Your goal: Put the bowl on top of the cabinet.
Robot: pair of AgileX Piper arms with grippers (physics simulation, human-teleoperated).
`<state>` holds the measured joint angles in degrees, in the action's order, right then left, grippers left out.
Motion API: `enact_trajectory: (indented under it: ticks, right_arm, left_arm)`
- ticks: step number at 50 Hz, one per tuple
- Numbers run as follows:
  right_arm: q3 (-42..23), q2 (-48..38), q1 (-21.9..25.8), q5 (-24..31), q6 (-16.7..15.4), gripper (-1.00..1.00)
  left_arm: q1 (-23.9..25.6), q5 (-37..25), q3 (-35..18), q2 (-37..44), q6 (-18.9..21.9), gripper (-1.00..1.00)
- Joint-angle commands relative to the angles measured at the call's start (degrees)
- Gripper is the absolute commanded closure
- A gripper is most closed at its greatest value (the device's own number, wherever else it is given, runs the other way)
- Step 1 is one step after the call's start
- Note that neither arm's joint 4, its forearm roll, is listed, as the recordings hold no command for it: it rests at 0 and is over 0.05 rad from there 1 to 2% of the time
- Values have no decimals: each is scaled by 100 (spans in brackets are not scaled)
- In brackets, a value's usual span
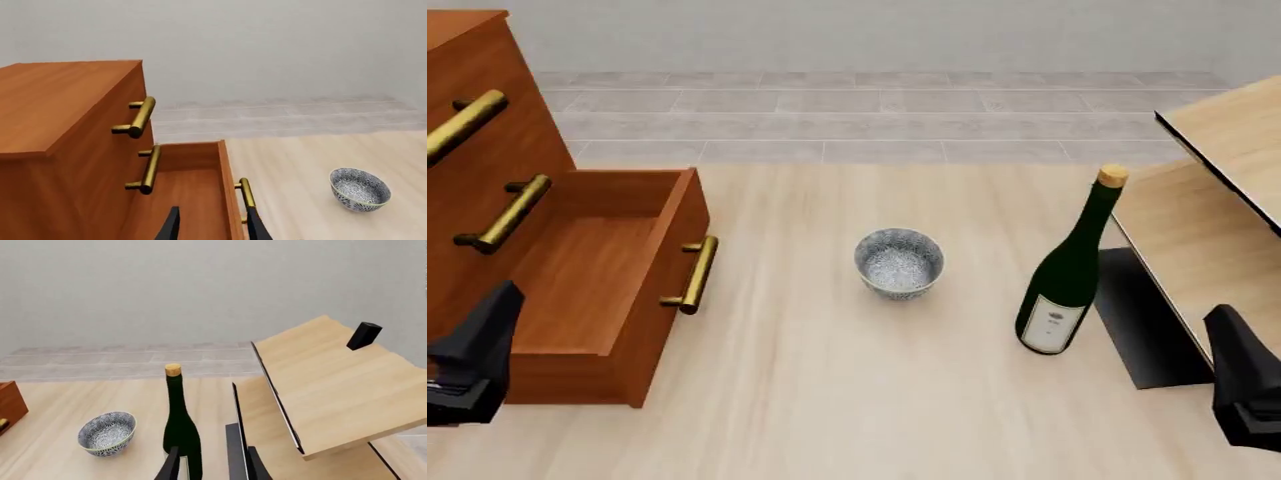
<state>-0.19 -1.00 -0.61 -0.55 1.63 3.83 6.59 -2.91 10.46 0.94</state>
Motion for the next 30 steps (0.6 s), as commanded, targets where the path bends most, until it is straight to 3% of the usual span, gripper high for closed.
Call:
enact_trajectory:
  ticks: [1,10,19,24,25,26,30]
  right_arm:
    - [15,16,-19,-16,27,-100]
    - [7,-14,-13,-36,40,-100]
    - [12,-41,9,-52,18,-100]
    - [8,-77,12,-64,-3,-100]
    - [14,-97,3,-78,1,-100]
    - [10,-110,4,-88,0,-100]
    - [8,-146,21,-121,-24,-100]
  left_arm:
    - [520,477,-328,937,244,-100]
    - [1010,709,-855,2046,295,-100]
    - [1799,-26,-2016,2740,822,-100]
    - [2107,-516,-2673,3218,703,-100]
    - [2307,-848,-3036,3552,456,-100]
    - [2323,-881,-3110,3611,576,-100]
    - [2506,-1196,-3512,3969,403,-100]
